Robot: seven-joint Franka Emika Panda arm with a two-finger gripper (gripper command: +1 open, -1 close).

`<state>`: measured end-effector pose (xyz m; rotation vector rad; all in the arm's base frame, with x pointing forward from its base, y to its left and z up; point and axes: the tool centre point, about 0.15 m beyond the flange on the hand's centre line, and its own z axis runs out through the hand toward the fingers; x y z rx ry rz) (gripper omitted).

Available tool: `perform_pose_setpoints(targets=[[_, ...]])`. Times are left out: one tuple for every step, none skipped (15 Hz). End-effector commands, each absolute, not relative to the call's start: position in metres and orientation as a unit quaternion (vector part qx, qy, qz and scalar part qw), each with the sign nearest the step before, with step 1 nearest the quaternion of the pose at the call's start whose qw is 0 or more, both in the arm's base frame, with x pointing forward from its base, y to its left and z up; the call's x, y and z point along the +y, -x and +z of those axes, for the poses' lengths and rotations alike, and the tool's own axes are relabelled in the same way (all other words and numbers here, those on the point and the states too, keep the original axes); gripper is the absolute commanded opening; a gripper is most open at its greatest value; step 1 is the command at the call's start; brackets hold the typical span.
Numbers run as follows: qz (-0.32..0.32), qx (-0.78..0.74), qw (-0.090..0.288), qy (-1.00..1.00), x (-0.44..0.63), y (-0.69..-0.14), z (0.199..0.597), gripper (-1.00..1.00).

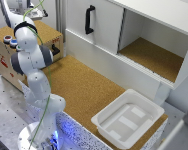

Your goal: Push down the green button to turn on the green light

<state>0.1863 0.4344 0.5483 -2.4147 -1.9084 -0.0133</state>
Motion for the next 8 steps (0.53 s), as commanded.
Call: perform_pose_setpoints(targets=[[-0.012, -0.571, 0.033, 0.82, 0.435, -0.202, 0.508, -1.0], [-0.013, -0.562, 0.03, 0.827, 0.437, -0.203, 0.501, -1.0], [-0.015, -0.557, 0.027, 0.83, 0.44, -0.203, 0.495, -1.0], [-0.016, -0.549, 0.031, 0.835, 0.441, -0.203, 0.489, -1.0], [-0.016, -0.543, 0.028, 0.839, 0.443, -0.204, 0.484, -1.0], [-0.014, -0.541, 0.031, 0.84, 0.443, -0.204, 0.482, -1.0], [-0.01, -0.54, 0.031, 0.841, 0.445, -0.203, 0.478, -1.0], [-0.01, -0.539, 0.037, 0.842, 0.446, -0.202, 0.475, -1.0]])
